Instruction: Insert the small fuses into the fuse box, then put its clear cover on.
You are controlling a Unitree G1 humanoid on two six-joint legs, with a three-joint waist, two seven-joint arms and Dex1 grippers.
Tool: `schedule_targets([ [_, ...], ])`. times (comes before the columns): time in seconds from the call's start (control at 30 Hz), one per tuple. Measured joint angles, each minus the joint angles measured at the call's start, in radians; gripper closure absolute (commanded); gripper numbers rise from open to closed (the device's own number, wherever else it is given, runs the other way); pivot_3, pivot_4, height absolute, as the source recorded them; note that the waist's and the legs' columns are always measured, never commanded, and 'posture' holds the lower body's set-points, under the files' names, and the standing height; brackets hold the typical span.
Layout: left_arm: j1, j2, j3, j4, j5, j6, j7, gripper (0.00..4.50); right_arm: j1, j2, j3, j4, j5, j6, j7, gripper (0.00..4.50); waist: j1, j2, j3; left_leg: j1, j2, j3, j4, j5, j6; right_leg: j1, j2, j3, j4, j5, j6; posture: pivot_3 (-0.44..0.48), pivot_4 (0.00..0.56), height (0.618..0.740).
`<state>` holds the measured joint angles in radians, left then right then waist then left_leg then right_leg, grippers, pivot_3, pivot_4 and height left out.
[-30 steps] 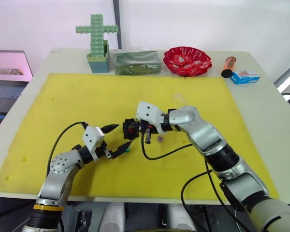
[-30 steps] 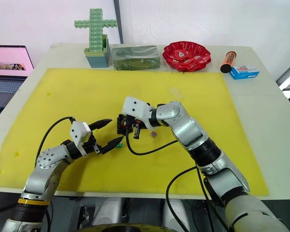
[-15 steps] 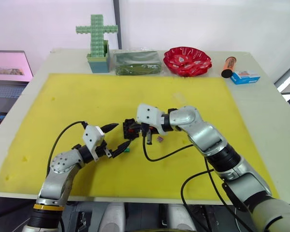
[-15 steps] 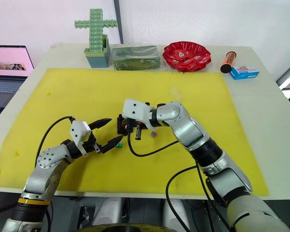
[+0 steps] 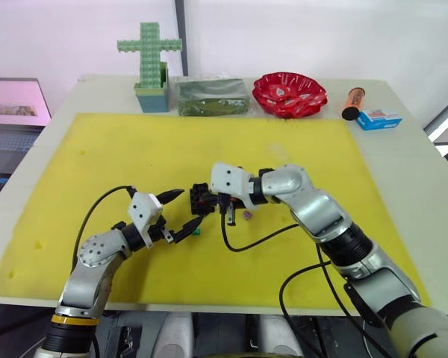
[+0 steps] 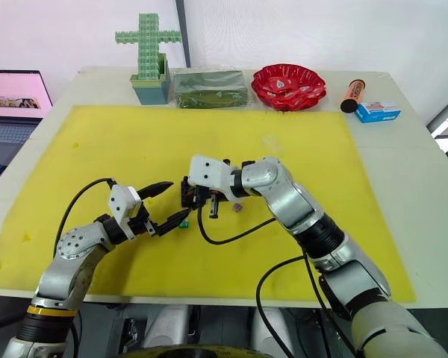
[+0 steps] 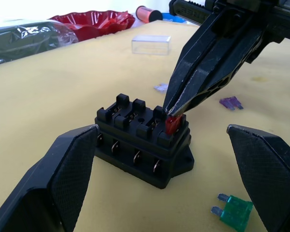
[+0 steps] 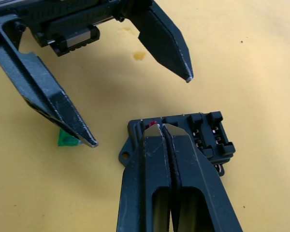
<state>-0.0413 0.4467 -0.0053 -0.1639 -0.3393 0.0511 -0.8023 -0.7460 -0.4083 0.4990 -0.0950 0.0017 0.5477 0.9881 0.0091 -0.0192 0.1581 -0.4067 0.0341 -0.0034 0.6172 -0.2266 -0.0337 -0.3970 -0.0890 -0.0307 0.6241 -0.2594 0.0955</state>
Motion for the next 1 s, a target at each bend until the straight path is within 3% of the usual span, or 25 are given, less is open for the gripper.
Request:
schedule_targets([
  [1.0, 0.011, 0.003, 0.000, 0.003, 0.001, 0.005, 0.004, 0.00, 0.026, -0.004, 0.035, 0.026, -0.048, -0.101, 0.013, 4.48, 0.001, 0.000, -0.001, 0.002, 0.000, 0.000, 0.000, 0.000, 0.000, 0.002, 0.000, 0.000, 0.000, 0.000, 0.000, 0.000, 0.150, 0.740],
])
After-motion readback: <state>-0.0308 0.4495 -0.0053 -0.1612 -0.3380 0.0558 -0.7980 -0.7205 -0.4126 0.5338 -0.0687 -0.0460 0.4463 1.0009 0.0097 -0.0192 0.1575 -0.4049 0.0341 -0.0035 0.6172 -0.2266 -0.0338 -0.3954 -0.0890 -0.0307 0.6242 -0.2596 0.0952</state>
